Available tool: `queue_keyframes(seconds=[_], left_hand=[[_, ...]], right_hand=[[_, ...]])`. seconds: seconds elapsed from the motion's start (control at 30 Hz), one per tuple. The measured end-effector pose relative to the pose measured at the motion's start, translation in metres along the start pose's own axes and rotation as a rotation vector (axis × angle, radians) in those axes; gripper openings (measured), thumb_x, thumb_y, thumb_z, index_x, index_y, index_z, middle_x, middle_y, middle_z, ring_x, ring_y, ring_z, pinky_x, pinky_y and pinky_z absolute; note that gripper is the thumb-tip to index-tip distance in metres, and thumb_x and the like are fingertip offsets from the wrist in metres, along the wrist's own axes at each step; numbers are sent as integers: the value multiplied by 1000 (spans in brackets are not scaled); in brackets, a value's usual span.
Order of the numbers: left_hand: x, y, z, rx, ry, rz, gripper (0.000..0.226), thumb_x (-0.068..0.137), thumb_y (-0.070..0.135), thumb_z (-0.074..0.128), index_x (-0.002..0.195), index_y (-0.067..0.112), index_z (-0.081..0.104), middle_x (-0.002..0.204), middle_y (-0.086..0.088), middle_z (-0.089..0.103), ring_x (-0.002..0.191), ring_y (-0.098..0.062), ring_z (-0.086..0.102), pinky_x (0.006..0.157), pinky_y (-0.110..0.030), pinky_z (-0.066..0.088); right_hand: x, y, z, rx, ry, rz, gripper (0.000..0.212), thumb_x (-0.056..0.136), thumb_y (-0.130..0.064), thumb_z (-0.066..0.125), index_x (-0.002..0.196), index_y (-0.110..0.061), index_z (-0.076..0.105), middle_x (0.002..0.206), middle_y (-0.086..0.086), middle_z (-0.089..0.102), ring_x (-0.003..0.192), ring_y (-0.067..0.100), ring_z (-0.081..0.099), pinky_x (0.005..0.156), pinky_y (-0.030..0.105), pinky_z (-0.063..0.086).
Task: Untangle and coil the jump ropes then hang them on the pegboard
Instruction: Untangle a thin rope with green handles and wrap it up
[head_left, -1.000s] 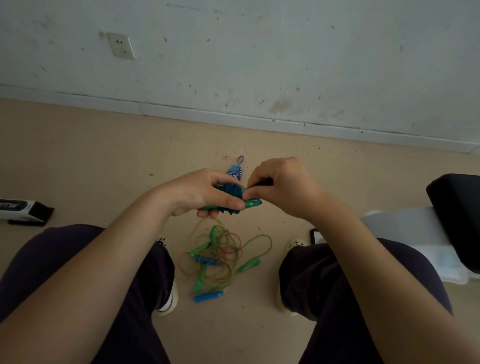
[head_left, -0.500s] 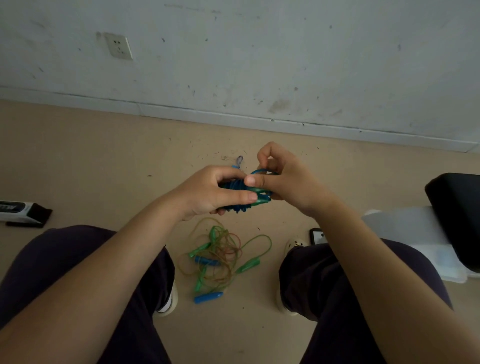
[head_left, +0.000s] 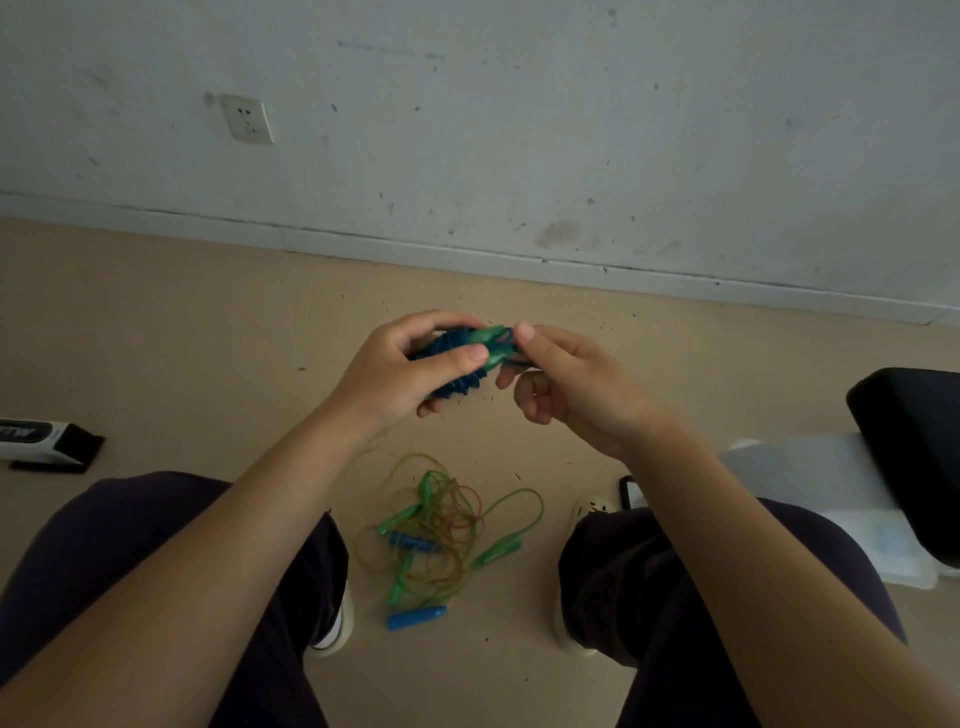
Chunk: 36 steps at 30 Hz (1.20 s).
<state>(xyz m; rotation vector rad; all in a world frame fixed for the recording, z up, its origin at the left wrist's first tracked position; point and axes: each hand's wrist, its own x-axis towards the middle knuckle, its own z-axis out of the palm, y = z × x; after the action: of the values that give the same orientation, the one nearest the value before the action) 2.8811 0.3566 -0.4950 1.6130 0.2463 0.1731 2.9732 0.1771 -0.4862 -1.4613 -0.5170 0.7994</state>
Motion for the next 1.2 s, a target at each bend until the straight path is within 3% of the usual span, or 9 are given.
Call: queue_keyframes(seconds=[0.13, 0.27, 0.47, 0.53, 0.63, 0.7, 0.87, 1.03, 1.2], left_hand=[[4, 0, -2, -79, 67, -19, 28, 68, 51, 77, 92, 37, 72, 84, -4, 73, 50, -13, 56, 43, -24, 41], [5, -2, 0, -121, 106, -33, 28, 73, 45, 76, 96, 30, 71, 90, -18, 73, 47, -17, 55, 42, -24, 39], [9, -3, -2, -220, 75, -86, 36, 77, 37, 73, 105, 15, 70, 85, -20, 69, 45, -20, 50, 42, -23, 34], [7, -4, 0, -202, 32, -102, 37, 76, 38, 73, 106, 15, 71, 82, -19, 71, 47, -21, 50, 43, -24, 34], [7, -6, 3, -214, 52, -108, 39, 76, 37, 74, 108, 15, 71, 82, -17, 71, 45, -19, 51, 42, -23, 34], [10, -7, 1, -229, 120, -101, 36, 77, 35, 75, 108, 16, 72, 83, -17, 70, 43, -17, 51, 41, -22, 34], [13, -11, 0, -164, 215, -72, 12, 88, 24, 76, 100, 25, 75, 78, -7, 72, 41, -14, 52, 39, -21, 34], [9, -10, 4, -178, 110, -110, 27, 80, 34, 80, 105, 23, 75, 82, -9, 72, 45, -15, 52, 41, -23, 36], [9, -8, 6, -200, 76, -116, 26, 84, 31, 78, 108, 20, 74, 84, -14, 71, 46, -15, 52, 41, -23, 36]], right_hand=[[1, 4, 1, -102, 103, -75, 12, 97, -14, 60, 104, -8, 67, 77, 6, 67, 54, 16, 54, 49, 23, 43], [4, 6, 1, -212, 232, -127, 3, 95, -8, 61, 98, -7, 62, 71, 7, 68, 52, 20, 57, 48, 26, 46], [2, 10, 5, -482, 270, -177, 57, 82, -23, 79, 127, -40, 48, 105, -3, 59, 73, 7, 65, 65, 23, 56], [2, 9, 6, -540, 293, -209, 60, 82, -27, 78, 129, -44, 44, 114, -4, 54, 83, 4, 65, 74, 19, 55], [3, 6, 5, -598, 279, -178, 17, 87, -22, 73, 98, -29, 63, 101, -5, 59, 79, -3, 60, 73, 18, 46], [2, 6, 5, -614, 264, -137, 13, 88, -22, 72, 78, -20, 64, 81, -6, 61, 67, -3, 55, 68, 26, 46], [1, 0, 3, -229, 257, -140, 3, 91, -8, 67, 88, -7, 65, 82, 9, 68, 79, 20, 63, 73, 36, 57], [1, -4, 3, 237, 197, -141, 2, 85, -14, 64, 84, -12, 65, 99, 3, 71, 93, 15, 64, 75, 25, 53], [1, -1, 5, 410, 109, -112, 8, 89, -21, 57, 82, -19, 57, 106, 3, 71, 101, 16, 63, 76, 26, 47]])
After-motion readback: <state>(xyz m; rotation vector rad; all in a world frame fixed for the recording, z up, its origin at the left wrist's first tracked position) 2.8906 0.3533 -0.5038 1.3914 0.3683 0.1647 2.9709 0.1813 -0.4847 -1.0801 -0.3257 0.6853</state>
